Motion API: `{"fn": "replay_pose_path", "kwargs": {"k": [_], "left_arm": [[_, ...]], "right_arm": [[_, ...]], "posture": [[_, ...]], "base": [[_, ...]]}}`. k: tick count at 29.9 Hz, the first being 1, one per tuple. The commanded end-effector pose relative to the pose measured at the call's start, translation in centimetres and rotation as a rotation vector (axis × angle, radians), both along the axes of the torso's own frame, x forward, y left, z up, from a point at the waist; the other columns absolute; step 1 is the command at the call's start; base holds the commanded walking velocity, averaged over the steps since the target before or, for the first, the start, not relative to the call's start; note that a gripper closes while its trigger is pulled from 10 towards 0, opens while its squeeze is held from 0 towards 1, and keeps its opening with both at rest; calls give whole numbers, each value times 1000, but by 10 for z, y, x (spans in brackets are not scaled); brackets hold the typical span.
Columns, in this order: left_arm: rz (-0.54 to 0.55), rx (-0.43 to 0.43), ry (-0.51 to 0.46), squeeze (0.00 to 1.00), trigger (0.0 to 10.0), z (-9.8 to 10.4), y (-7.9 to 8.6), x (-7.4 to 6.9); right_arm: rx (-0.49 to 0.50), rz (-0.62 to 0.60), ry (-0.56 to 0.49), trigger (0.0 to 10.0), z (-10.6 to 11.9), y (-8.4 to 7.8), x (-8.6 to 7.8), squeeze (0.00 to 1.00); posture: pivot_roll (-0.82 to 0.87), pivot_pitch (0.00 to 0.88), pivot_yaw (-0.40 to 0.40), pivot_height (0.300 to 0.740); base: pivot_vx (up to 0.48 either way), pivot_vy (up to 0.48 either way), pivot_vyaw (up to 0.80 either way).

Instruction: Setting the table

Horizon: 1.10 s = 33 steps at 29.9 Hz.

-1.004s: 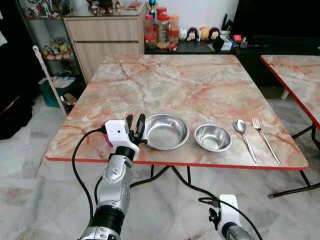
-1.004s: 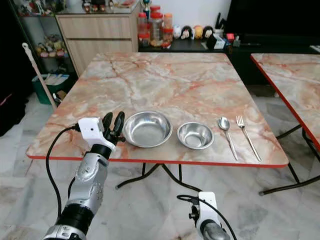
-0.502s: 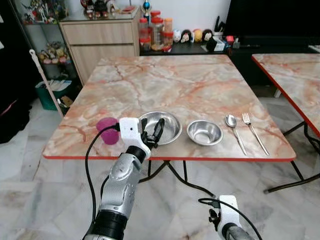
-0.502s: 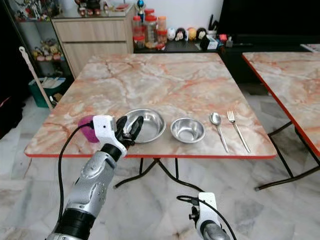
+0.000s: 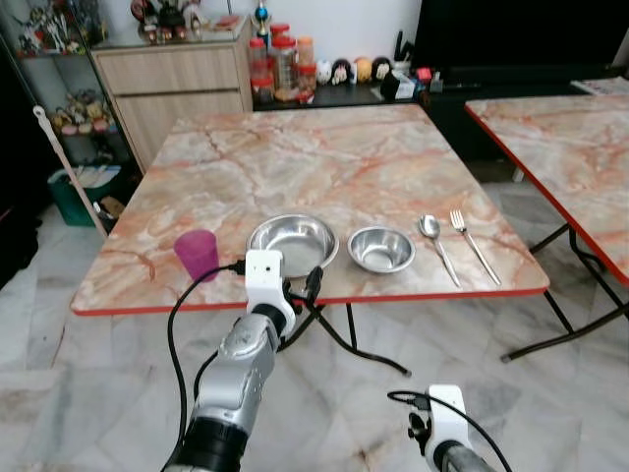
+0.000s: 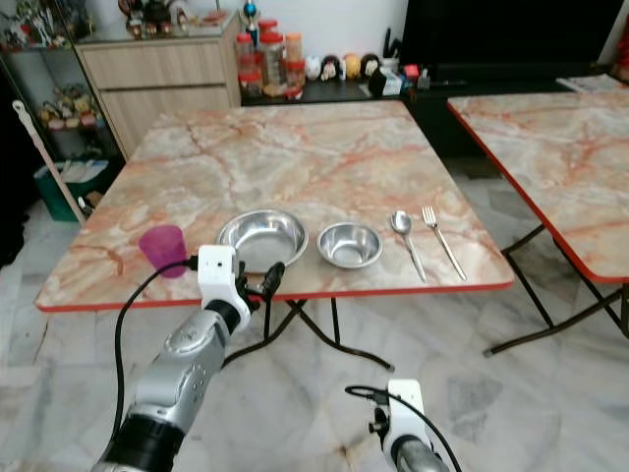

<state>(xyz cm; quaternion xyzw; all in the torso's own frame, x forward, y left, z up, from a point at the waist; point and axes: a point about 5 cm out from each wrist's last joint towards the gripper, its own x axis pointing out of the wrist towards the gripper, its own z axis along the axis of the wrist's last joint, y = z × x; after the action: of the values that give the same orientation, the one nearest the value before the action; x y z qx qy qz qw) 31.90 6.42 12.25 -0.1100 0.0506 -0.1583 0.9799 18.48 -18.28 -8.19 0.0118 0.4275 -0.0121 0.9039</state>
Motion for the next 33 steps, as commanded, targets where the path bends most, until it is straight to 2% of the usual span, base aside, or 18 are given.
{"fn": "replay_pose_path", "kwargs": {"k": [1,4,6,8,20,24,33], "left_arm": [[55,28,21,0,10000,-9,13,-1],[67,29,1,0,10000,-4,13,0],[142,-6,-1,0,10000,-1,17,5],[166,-30,-7,0,10000,2,19,7],[134,-27,1,0,10000,3,14,14],[139,-36,2,0,10000,4,13,16],[139,-42,-2,0,10000,5,12,18]], "right_arm": [[9,14,-46,10000,8,5,16,0],[10,13,-46,10000,8,5,16,0],[16,8,-43,10000,7,6,15,0],[18,8,-41,10000,7,7,15,0],[3,-4,-43,10000,8,6,17,0],[6,-15,-39,10000,8,6,17,0],[1,-20,-43,10000,8,4,17,0]], "posture": [[-124,0,41,740],[-124,0,41,740],[-125,0,46,740],[-125,0,46,740],[-114,0,37,740],[-114,0,36,740],[-119,0,36,740]], "base": [[0,0,0],[0,0,0],[0,0,0],[0,0,0],[0,0,0],[271,0,0],[291,0,-478]]}}
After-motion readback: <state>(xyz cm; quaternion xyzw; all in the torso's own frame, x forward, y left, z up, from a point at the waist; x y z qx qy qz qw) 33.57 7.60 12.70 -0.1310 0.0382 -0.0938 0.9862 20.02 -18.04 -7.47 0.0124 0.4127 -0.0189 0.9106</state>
